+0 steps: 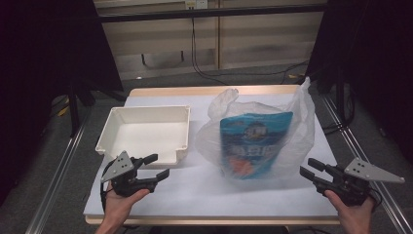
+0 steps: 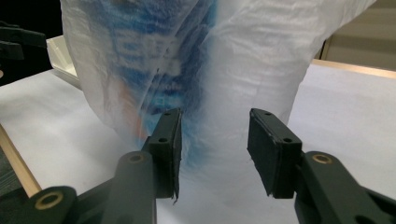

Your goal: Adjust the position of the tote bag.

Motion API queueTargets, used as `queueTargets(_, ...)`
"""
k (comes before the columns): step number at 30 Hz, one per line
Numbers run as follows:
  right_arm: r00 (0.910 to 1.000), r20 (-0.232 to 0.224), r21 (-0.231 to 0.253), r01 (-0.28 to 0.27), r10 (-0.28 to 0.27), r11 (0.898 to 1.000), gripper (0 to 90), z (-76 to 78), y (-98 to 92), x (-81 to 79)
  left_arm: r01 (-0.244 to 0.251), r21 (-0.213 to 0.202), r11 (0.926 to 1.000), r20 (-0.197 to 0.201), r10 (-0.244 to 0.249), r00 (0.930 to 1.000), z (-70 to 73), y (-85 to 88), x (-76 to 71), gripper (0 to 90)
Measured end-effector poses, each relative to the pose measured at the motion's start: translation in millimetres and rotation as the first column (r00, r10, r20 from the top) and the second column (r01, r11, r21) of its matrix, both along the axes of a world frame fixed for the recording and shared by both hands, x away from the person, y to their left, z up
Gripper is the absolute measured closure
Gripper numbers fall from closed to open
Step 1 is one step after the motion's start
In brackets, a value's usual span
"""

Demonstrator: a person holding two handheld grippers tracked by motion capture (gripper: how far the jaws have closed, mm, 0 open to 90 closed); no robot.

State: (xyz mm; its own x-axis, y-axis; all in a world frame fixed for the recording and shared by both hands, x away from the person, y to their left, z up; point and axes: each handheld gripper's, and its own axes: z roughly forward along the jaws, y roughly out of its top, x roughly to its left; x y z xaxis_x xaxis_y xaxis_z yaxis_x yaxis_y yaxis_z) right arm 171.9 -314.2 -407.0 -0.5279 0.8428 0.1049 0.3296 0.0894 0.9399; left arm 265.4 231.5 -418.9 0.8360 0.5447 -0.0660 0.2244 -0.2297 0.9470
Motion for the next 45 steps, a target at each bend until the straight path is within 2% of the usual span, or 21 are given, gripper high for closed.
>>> queueTargets(2,0.9999,0.013,-0.003,-0.001,0.001,1.000,55.2,4.7,-0.6,3.3,-0.007,0.006,1.0000,0.005,0.007,1.0000,3.9,-6.4,4.1,33.2)
queueTargets(4,0.9997,0.024,-0.004,-0.003,0.003,1.000,55.1,11.3,-2.0,6.7,0.013,-0.002,0.9999,0.004,-0.013,0.9999,7.6,-11.9,8.5,33.7)
queueTargets(7,0.9989,0.046,-0.001,0.001,-0.001,1.000,54.8,25.8,-5.3,16.8,0.023,-0.008,0.9997,-0.013,-0.023,0.9997,14.8,-20.3,13.6,36.3)
queueTargets(8,0.9988,0.050,-0.003,0.001,-0.001,1.000,54.9,29.6,-6.6,19.7,0.040,-0.023,0.9990,-0.024,-0.040,0.9989,17.9,-23.0,14.5,36.3)
queueTargets(9,0.9988,0.050,-0.003,0.001,-0.001,1.000,54.9,29.6,-6.6,19.7,0.048,-0.026,0.9985,-0.025,-0.049,0.9985,21.1,-26.2,14.4,36.3)
queueTargets(10,0.9987,0.051,-0.001,-0.006,0.006,1.000,55.0,33.1,-7.5,22.9,0.043,-0.005,0.9991,-0.019,-0.043,0.9989,24.6,-29.2,13.9,36.4)
queueTargets(11,0.9984,0.057,-0.003,-0.007,0.008,1.000,55.2,36.6,-8.2,25.6,0.058,-0.012,0.9982,-0.005,-0.058,0.9983,26.3,-32.3,14.8,36.8)
queueTargets(12,0.9984,0.056,0.000,-0.013,0.013,1.000,56.7,43.3,-8.9,30.4,0.060,-0.001,0.9982,-0.001,-0.060,0.9982,28.6,-34.2,15.4,39.2)
queueTargets(14,0.9982,0.060,0.000,-0.008,0.008,1.000,57.8,46.5,-9.1,32.5,0.062,-0.007,0.9980,-0.016,-0.063,0.9979,31.1,-36.8,19.9,40.2)
queueTargets(15,0.9980,0.062,0.000,-0.014,0.013,1.000,58.4,49.4,-9.2,35.0,0.061,-0.021,0.9979,-0.007,-0.061,0.9981,31.0,-37.9,23.1,41.0)
queueTargets(17,0.9982,0.057,0.001,-0.017,0.017,1.000,59.8,54.7,-9.4,38.9,0.053,-0.028,0.9982,-0.029,-0.054,0.9981,31.0,-39.9,29.3,43.5)
queueTargets(19,0.9982,0.056,-0.007,-0.020,0.020,1.000,60.8,58.9,-7.9,42.5,0.054,-0.009,0.9985,-0.025,-0.054,0.9982,32.0,-42.6,35.8,43.7)
queueTargets(21,0.9983,0.055,-0.013,-0.020,0.021,1.000,61.9,63.1,-7.4,46.2,0.064,-0.018,0.9978,-0.041,-0.064,0.9971,35.0,-45.1,42.1,43.9)
queueTargets(22,0.9982,0.057,-0.019,-0.020,0.021,1.000,62.0,65.2,-7.5,48.6,0.058,-0.006,0.9983,-0.039,-0.058,0.9976,37.8,-46.5,44.5,44.7)
queueTargets(26,0.9987,0.047,-0.028,-0.018,0.019,0.999,61.6,73.6,-12.3,60.1,0.088,-0.019,0.9959,-0.037,-0.089,0.9954,48.5,-51.7,55.7,47.0)
queueTargets(30,0.9991,0.041,-0.021,-0.009,0.010,1.000,61.1,79.7,-18.2,72.3,0.089,-0.031,0.9956,-0.039,-0.090,0.9952,57.8,-57.4,64.1,48.3)
queueTargets(33,0.9990,0.044,-0.028,-0.001,0.003,1.000,60.6,83.5,-19.6,80.0,0.100,-0.017,0.9949,-0.035,-0.100,0.9943,63.1,-63.6,69.5,49.1)
queueTargets(35,0.9989,0.047,-0.030,-0.005,0.006,1.000,60.6,86.9,-18.8,84.0,0.100,0.008,0.9949,-0.028,-0.100,0.9946,66.4,-67.5,72.8,49.2)
queueTargets(38,0.9986,0.051,-0.041,-0.012,0.014,0.999,58.9,93.5,-16.5,89.4,0.103,0.006,0.9947,-0.024,-0.103,0.9944,70.4,-72.5,78.0,49.4)
queueTargets(42,0.9986,0.044,-0.027,-0.028,0.029,0.999,56.0,100.6,-17.3,99.3,0.104,-0.004,0.9946,-0.031,-0.104,0.9941,73.5,-77.8,85.5,52.4)
queueTargets(45,0.9994,0.031,-0.017,-0.013,0.013,1.000,52.0,103.8,-21.1,107.8,0.109,-0.011,0.9940,-0.039,-0.109,0.9933,75.7,-81.1,91.4,54.1)
